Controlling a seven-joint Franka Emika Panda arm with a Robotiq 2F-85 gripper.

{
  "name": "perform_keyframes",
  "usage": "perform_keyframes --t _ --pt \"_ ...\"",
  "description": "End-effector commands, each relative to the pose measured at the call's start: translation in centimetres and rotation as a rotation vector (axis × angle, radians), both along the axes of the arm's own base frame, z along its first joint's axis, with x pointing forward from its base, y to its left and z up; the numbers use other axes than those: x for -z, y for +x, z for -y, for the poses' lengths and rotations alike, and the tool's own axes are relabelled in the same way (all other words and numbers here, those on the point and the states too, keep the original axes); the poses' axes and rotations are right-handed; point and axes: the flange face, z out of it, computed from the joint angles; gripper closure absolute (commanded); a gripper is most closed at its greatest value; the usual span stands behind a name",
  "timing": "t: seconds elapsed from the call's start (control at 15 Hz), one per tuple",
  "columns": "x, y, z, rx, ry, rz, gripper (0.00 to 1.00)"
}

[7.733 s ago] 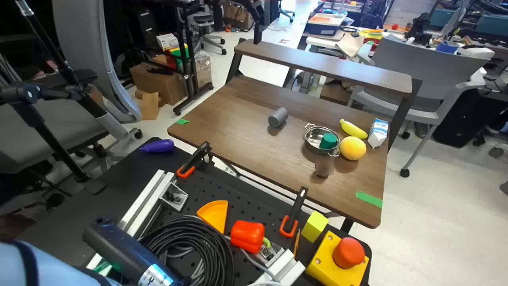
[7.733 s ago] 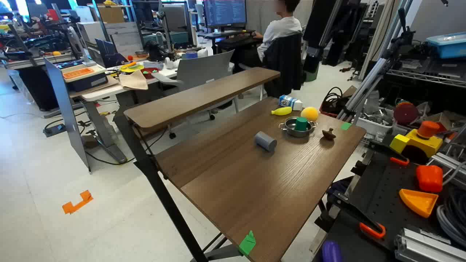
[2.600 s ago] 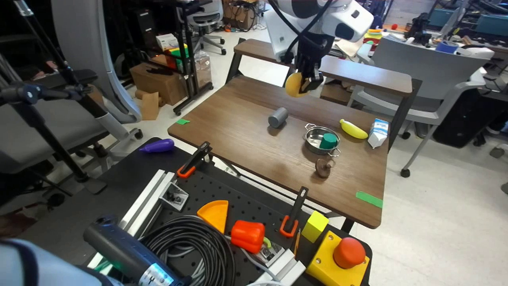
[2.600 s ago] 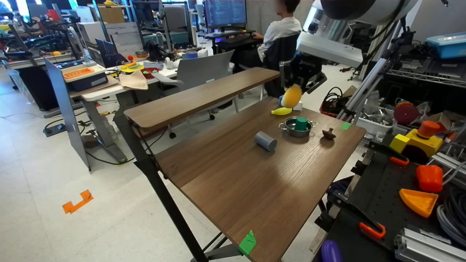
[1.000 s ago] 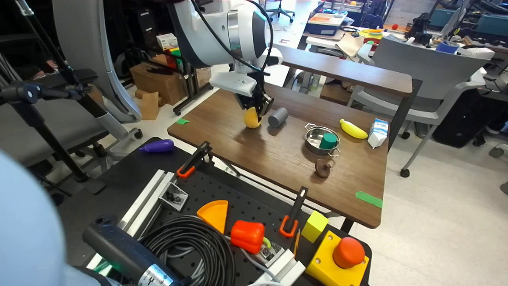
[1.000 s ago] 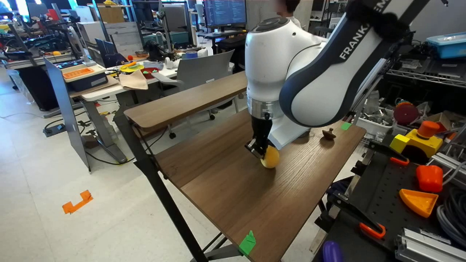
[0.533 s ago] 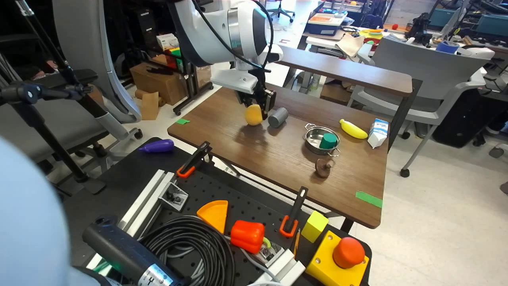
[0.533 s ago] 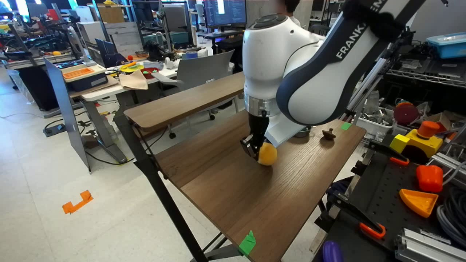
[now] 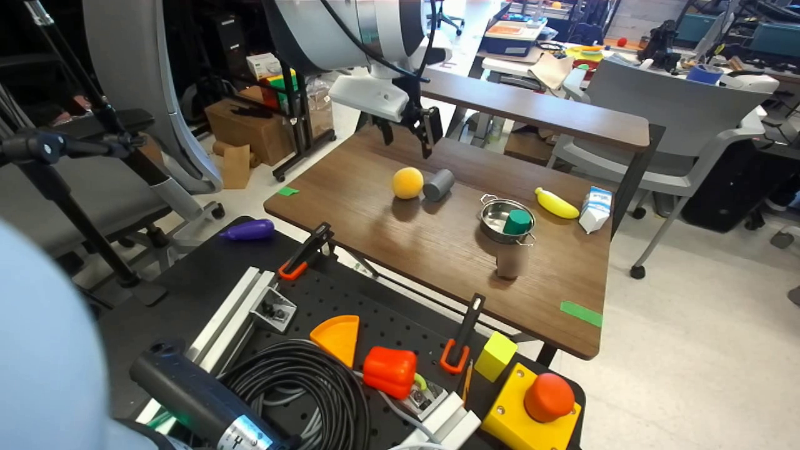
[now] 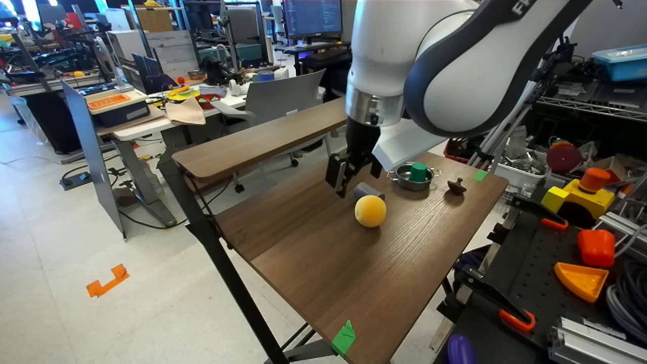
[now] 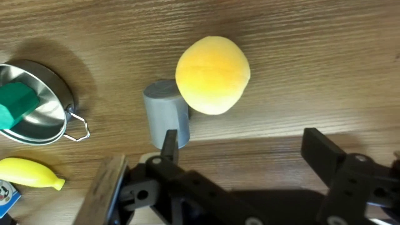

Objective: Move the orange plushy to the left

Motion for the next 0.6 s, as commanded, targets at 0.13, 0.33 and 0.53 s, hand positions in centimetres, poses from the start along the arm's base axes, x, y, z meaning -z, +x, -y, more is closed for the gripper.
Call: perform_keyframes --t 0.13,0.33,0.53 --pt "-6.0 -2.6 2.6 0.036 0.083 0.106 0.00" --pt "-5.8 -1.8 2.6 0.045 0.069 0.092 0.00" --pt "-6.6 -2.2 3.3 0.059 0.076 0.097 0.00"
